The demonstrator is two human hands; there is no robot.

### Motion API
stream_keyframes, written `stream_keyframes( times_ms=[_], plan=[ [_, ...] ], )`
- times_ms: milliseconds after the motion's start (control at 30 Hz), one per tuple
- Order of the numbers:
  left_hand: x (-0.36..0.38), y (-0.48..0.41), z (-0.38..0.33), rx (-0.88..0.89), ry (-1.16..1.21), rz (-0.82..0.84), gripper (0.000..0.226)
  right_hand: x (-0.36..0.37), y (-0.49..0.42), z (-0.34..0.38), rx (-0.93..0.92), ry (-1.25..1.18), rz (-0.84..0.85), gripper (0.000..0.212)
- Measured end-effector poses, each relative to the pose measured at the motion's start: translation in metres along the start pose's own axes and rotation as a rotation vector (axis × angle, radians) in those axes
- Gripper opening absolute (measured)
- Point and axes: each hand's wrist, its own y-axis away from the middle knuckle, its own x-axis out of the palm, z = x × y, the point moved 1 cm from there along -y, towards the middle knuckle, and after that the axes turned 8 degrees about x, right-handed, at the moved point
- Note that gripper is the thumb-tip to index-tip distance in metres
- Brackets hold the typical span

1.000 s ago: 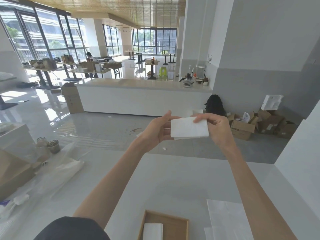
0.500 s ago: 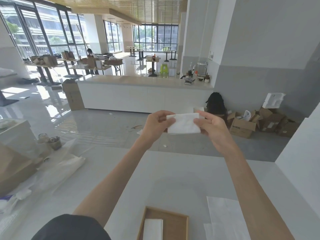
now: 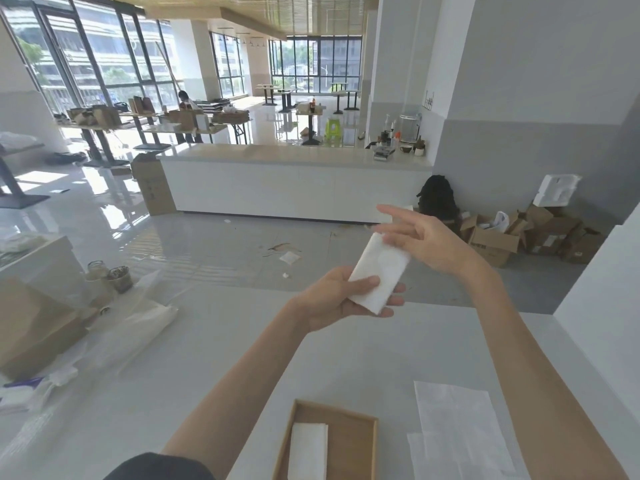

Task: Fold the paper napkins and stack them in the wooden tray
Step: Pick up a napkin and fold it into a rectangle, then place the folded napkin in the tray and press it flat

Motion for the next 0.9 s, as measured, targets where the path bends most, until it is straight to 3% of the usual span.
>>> stream_keyframes(
  times_ms=[133,167,267,367,433,533,600,767,900],
  plan=[
    [0.023,0.009,0.024,0.192,0.322,-0.217,0.035,0.016,0.011,-0.015,-0.128,0.263,-0.008,0.099],
    [0.028,0.011,0.027,0.216,0.357,-0.234,0.036,0.021,0.015,-0.021,-0.126,0.262,-0.001,0.1],
    [0.043,0.018,0.03,0.227,0.364,-0.209,0.036,0.032,0.034,-0.027,-0.056,0.077,0.069,0.069],
    [0.049,0.022,0.036,0.218,0.346,-0.21,0.039,0.032,0.035,-0.029,-0.007,0.027,-0.019,0.082],
    [0.049,0.024,0.038,0.209,0.346,-0.243,0.041,0.037,0.033,-0.03,0.089,-0.083,-0.047,0.081],
    [0.043,0.031,0.041,0.189,0.315,-0.305,0.039,0.055,0.036,-0.046,0.199,-0.354,0.054,0.06],
    [0.033,0.039,0.046,0.151,0.27,-0.363,0.036,0.075,0.038,-0.057,0.223,-0.405,0.075,0.04],
    [-0.008,0.062,0.07,-0.082,-0.097,-0.516,0.04,0.129,0.032,-0.083,0.288,-0.492,-0.12,0.021],
    [-0.054,0.081,0.106,-0.136,-0.384,-0.612,0.022,0.176,0.031,-0.11,0.403,-0.478,-0.148,0.013]
  ],
)
